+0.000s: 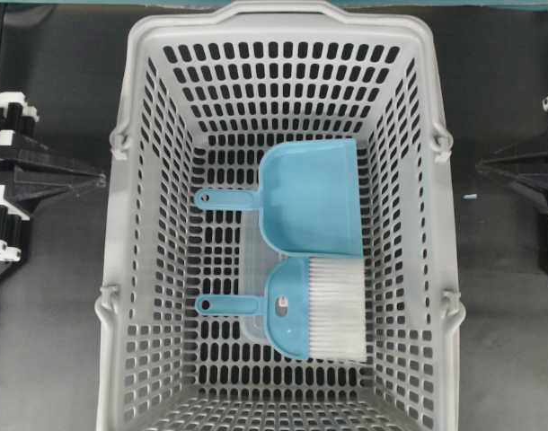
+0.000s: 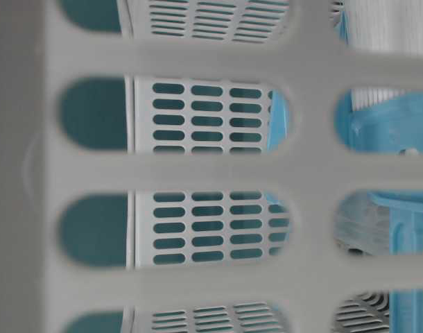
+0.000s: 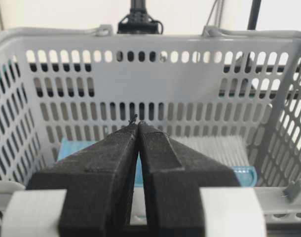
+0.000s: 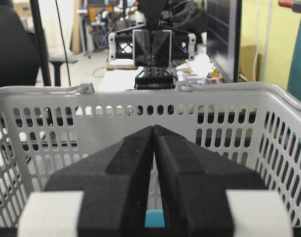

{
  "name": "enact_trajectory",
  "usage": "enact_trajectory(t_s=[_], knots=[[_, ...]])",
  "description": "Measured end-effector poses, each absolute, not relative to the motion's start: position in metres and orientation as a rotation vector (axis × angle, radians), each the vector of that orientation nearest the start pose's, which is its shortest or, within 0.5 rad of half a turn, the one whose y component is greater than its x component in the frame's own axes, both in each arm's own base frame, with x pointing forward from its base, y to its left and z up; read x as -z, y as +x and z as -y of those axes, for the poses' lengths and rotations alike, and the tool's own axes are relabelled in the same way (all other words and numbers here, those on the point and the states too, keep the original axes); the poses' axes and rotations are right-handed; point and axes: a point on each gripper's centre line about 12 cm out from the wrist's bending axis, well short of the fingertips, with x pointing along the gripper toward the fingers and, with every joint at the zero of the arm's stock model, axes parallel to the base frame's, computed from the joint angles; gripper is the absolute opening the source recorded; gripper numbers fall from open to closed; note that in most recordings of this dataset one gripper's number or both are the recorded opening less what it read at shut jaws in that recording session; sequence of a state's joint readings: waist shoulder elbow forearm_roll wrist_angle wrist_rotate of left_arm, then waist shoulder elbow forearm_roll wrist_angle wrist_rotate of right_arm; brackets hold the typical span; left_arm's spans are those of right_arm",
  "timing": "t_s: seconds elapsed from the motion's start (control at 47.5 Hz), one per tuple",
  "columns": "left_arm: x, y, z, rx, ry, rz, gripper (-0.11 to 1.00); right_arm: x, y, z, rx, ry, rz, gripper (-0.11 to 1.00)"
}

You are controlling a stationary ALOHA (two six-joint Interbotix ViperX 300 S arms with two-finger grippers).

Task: Pick up the hand brush from the shopping basket with the left arm.
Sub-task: 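Move the left gripper from its rest position over the basket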

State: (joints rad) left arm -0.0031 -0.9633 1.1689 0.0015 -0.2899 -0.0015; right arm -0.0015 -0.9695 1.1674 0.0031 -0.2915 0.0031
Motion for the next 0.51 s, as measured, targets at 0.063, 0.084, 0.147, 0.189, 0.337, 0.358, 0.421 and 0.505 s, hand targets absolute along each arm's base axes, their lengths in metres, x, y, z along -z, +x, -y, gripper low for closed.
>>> enact_trajectory(t_s=[0.063,0.084,0.147,0.189,0.337,0.358,0.421,0.505], knots=[[-0.299,0.200,0.001,0.008,0.006,0.081,0.02,-0.298,0.198,0.000,0.001,0.006,0.091,0.00],[-0.302,0.201,0.002,0.009,0.009,0.075,0.00,-0.298,0.199,0.000,0.001,0.008,0.086,0.00],[-0.315,0.206,0.002,0.011,0.018,0.063,0.00,-0.299,0.199,0.000,-0.002,0.014,0.060,0.00],[-0.322,0.209,0.002,0.012,0.019,0.041,0.00,-0.300,0.200,-0.001,-0.003,0.020,0.031,0.00],[-0.335,0.225,0.006,0.029,0.023,-0.099,0.00,-0.305,0.203,-0.002,-0.008,0.019,-0.121,0.00],[-0.337,0.228,0.007,0.032,0.024,-0.121,0.00,-0.307,0.203,-0.002,-0.010,0.022,-0.143,0.00],[-0.340,0.235,0.011,0.044,0.027,-0.183,0.00,-0.311,0.202,-0.003,-0.015,0.020,-0.207,0.00],[-0.346,0.247,0.015,0.058,0.032,-0.267,0.00,-0.316,0.201,-0.004,-0.020,0.020,-0.279,0.00]])
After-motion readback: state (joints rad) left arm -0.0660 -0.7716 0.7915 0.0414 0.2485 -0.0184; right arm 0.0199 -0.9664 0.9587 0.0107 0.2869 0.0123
